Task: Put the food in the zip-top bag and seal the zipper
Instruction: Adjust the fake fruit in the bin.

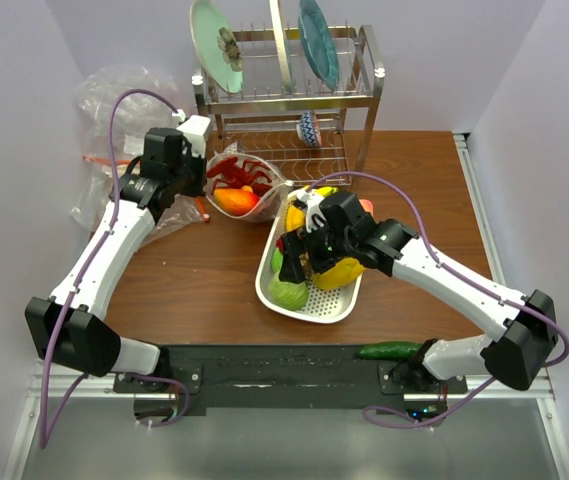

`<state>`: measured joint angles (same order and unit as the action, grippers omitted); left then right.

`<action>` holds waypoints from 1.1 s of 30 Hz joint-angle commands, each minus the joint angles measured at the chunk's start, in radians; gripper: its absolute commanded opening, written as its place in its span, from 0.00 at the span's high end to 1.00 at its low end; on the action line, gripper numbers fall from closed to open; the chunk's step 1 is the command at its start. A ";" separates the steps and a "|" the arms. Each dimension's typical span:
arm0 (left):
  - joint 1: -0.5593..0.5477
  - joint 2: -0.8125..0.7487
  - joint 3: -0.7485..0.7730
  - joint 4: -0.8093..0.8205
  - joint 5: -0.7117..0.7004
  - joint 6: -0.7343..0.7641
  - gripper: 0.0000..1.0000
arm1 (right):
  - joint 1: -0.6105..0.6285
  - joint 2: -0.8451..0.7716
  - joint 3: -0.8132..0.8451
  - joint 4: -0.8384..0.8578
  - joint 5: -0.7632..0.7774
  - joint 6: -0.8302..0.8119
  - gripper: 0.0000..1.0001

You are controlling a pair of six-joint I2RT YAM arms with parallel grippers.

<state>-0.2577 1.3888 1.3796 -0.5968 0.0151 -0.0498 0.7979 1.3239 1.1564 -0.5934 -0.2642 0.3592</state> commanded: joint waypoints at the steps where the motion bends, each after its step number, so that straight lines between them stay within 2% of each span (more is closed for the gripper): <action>1: -0.002 -0.048 0.007 0.057 0.003 0.011 1.00 | -0.005 -0.002 -0.037 0.075 -0.085 0.128 0.01; 3: -0.002 -0.051 0.004 0.060 0.003 0.011 1.00 | -0.006 0.015 -0.052 0.145 -0.121 0.136 0.01; 5: -0.002 -0.053 -0.001 0.061 -0.003 0.011 1.00 | 0.010 0.056 -0.017 0.080 -0.083 0.109 0.01; 10: -0.002 -0.053 -0.001 0.065 0.000 0.011 1.00 | 0.147 0.155 0.129 -0.068 0.173 0.031 0.01; 12: -0.002 -0.054 -0.001 0.063 0.002 0.011 1.00 | 0.172 0.208 0.176 -0.130 0.221 0.029 0.01; 17: -0.002 -0.053 -0.005 0.063 0.000 0.013 1.00 | 0.228 0.259 0.215 -0.221 0.468 0.032 0.01; 20: -0.002 -0.054 -0.004 0.065 -0.001 0.011 1.00 | 0.242 0.273 0.216 -0.250 0.551 0.032 0.01; 25: -0.002 -0.051 -0.005 0.066 -0.001 0.013 1.00 | 0.244 0.305 0.207 -0.278 0.597 0.021 0.01; 26: -0.002 -0.050 -0.005 0.065 -0.001 0.013 1.00 | 0.244 0.316 0.206 -0.282 0.602 0.023 0.03; 28: -0.003 -0.048 -0.004 0.068 -0.003 0.013 1.00 | 0.244 0.322 0.203 -0.287 0.609 0.023 0.12; 29: -0.002 -0.048 -0.004 0.068 0.000 0.011 1.00 | 0.245 0.321 0.201 -0.287 0.606 0.021 0.19; 30: -0.002 -0.047 -0.004 0.068 -0.001 0.013 1.00 | 0.244 0.319 0.201 -0.287 0.594 0.023 0.29; 33: -0.002 -0.045 -0.002 0.065 -0.001 0.013 1.00 | 0.245 0.278 0.203 -0.289 0.577 0.023 0.41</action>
<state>-0.2577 1.3773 1.3762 -0.5911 0.0147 -0.0490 1.0416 1.6539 1.3403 -0.8612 0.2752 0.3847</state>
